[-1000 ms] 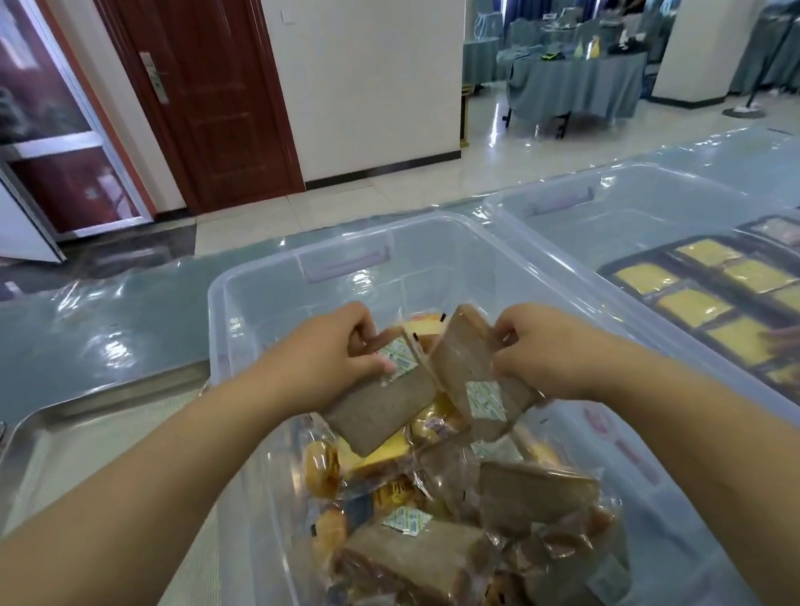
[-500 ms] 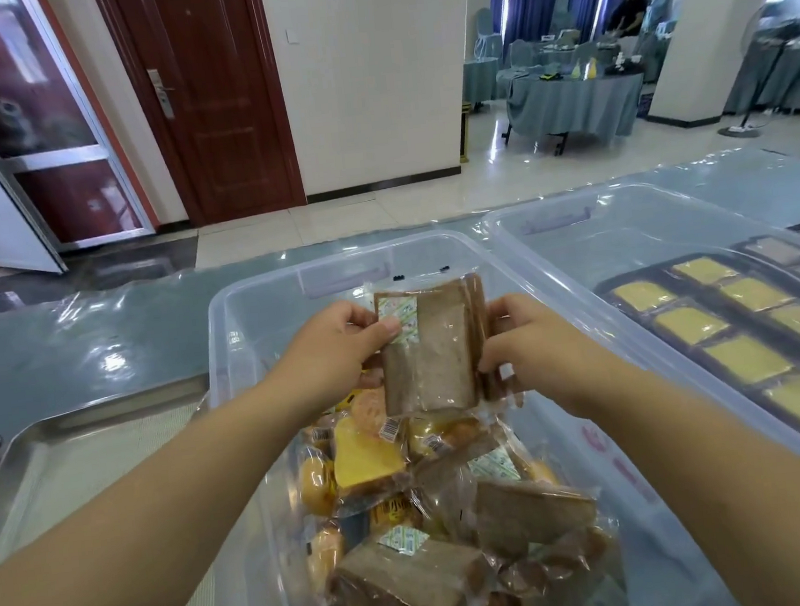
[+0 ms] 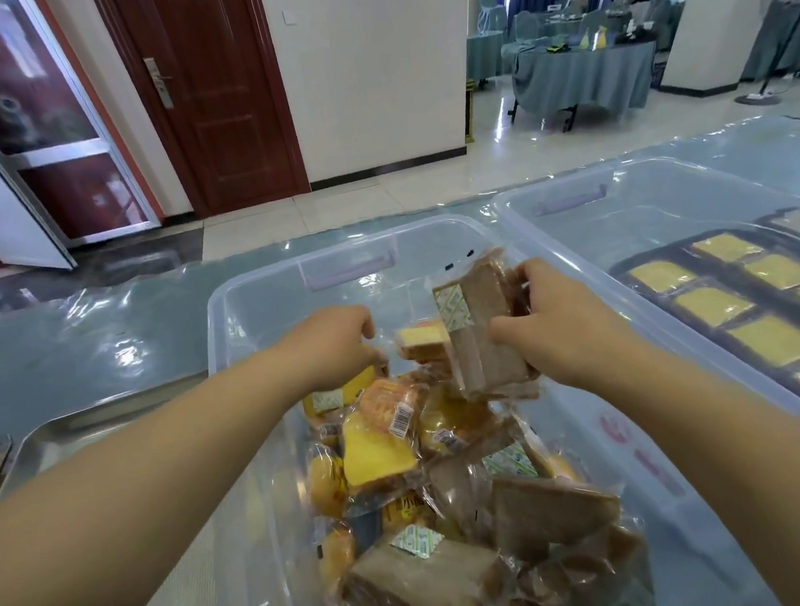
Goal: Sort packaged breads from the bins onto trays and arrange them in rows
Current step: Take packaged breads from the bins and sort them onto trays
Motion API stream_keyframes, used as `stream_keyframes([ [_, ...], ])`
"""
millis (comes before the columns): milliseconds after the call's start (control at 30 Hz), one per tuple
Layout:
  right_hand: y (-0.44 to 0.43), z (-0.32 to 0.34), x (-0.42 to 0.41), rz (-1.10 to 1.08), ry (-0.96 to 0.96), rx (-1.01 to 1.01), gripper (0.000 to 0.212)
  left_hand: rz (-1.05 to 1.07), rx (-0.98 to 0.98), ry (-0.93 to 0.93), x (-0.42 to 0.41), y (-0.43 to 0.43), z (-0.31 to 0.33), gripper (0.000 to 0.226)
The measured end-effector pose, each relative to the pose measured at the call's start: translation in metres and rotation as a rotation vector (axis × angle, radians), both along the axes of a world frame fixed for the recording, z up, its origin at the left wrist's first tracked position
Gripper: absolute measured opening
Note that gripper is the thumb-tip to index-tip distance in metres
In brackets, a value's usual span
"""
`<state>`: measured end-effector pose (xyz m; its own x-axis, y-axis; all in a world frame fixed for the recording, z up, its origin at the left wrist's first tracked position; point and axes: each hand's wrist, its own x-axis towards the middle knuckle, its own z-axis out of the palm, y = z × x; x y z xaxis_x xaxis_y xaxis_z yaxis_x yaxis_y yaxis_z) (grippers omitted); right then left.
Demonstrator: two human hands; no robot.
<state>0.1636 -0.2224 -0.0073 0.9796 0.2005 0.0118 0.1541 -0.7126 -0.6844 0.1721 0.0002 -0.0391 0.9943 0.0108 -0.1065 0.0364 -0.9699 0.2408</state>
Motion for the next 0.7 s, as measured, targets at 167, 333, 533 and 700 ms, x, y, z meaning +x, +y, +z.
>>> stream_keyframes([
  [167, -0.003, -0.004, 0.005, -0.04, 0.046, -0.054, 0.031, -0.131, 0.56, 0.247, 0.029, 0.028, -0.021, 0.052],
  [333, -0.004, -0.008, 0.004, -0.061, 0.073, -0.14, 0.03, -0.176, 0.654, 0.332, 0.038, 0.022, -0.04, 0.049],
  [533, -0.005, -0.005, 0.003, -0.053, 0.092, -0.158, 0.031, -0.192, 0.732, 0.337, 0.033, 0.018, -0.045, 0.03],
  [700, -0.013, -0.002, 0.0, -0.076, 0.119, -0.225, 0.025, 0.021, 0.464, 0.123, 0.027, 0.011, -0.013, 0.019],
])
